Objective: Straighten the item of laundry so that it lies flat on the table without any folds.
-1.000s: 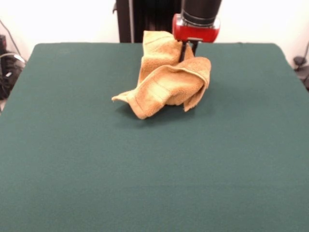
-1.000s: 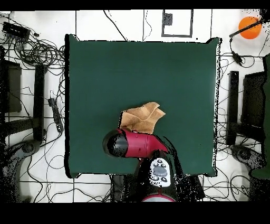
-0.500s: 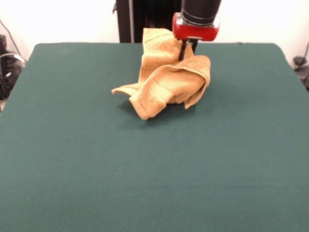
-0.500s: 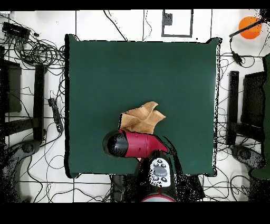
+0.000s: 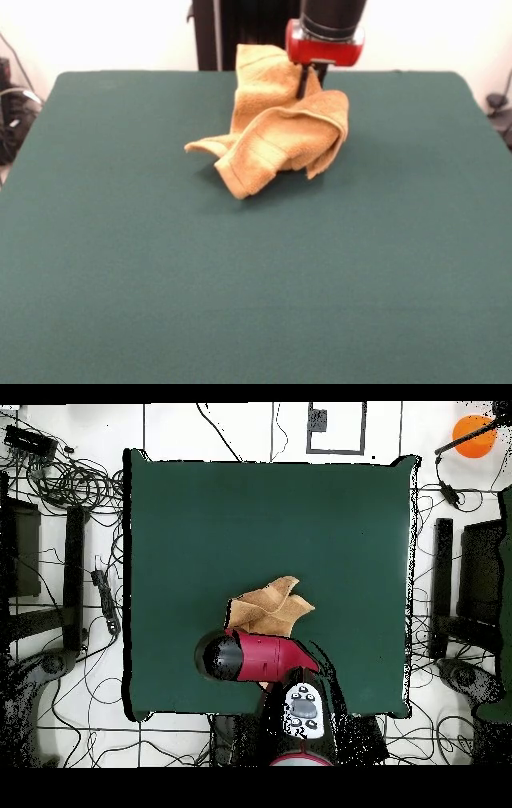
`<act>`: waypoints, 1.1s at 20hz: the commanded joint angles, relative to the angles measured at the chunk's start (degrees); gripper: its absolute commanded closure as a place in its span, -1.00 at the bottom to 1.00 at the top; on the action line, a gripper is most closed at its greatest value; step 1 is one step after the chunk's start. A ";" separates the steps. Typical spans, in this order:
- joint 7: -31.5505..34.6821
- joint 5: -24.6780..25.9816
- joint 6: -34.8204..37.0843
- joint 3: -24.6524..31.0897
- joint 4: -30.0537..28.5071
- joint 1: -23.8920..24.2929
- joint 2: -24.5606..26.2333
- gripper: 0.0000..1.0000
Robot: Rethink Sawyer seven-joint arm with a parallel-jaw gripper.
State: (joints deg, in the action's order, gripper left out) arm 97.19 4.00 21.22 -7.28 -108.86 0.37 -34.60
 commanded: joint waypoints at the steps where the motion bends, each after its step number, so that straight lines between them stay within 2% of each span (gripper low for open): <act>1: 8.42 -2.23 7.07 2.45 3.93 -1.09 -0.53 1.00; 22: 8.90 -1.89 3.50 2.92 5.78 -0.45 -1.09 1.00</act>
State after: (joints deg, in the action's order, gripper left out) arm 97.19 4.02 22.89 -7.29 -105.88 0.42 -35.90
